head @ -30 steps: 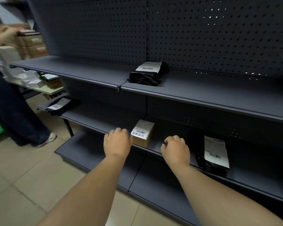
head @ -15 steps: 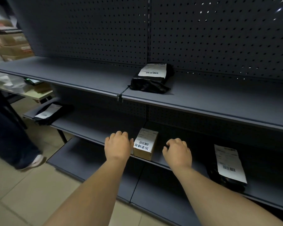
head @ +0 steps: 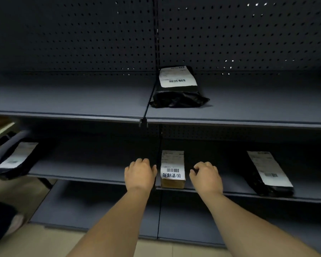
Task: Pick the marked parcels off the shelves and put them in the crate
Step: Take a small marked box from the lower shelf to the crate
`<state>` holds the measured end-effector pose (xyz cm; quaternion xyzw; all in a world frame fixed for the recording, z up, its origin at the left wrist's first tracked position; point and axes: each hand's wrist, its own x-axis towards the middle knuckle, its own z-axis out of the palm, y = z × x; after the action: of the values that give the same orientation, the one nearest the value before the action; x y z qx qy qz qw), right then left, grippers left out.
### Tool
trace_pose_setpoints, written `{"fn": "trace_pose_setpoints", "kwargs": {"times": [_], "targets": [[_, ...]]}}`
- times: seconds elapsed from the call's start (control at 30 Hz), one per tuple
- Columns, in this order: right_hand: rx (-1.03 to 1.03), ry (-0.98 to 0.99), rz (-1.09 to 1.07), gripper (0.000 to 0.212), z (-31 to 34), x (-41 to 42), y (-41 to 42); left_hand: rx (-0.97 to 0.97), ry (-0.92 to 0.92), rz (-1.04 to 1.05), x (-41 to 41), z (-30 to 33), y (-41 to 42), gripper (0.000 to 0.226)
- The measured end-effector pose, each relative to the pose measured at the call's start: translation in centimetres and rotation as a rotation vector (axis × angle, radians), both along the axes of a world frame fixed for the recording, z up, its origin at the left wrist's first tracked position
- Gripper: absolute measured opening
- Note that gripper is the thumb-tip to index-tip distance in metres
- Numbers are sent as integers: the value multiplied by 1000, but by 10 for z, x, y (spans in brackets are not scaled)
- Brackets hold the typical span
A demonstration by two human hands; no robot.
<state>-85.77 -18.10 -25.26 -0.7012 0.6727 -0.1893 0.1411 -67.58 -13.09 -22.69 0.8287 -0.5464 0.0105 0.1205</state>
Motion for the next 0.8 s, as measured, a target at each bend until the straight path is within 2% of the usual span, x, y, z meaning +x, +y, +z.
{"fn": "trace_pose_setpoints", "kwargs": {"times": [0.07,0.13,0.27,0.37,0.47,0.63,0.8], "targets": [[51,-46,-65,31,-6,10,0,40,52,-30,9,-10,-4,35],[133,-126,-121,33,-13,18,-3,83,186,-32,15,-21,-10,37],[362,-424,-267,40,-26,30,-12,159,640,53,19,-39,-26,41],[485,-675,-378,35,-37,35,-16,174,993,155,20,-52,-35,42],[587,-830,-486,35,-48,39,-19,196,1270,279,21,-63,-41,47],[740,-1033,-639,50,-62,43,-25,262,1531,373,20,-77,-51,58],[828,-1167,-622,58,-71,45,-28,300,1604,396,17,-86,-57,64]]}}
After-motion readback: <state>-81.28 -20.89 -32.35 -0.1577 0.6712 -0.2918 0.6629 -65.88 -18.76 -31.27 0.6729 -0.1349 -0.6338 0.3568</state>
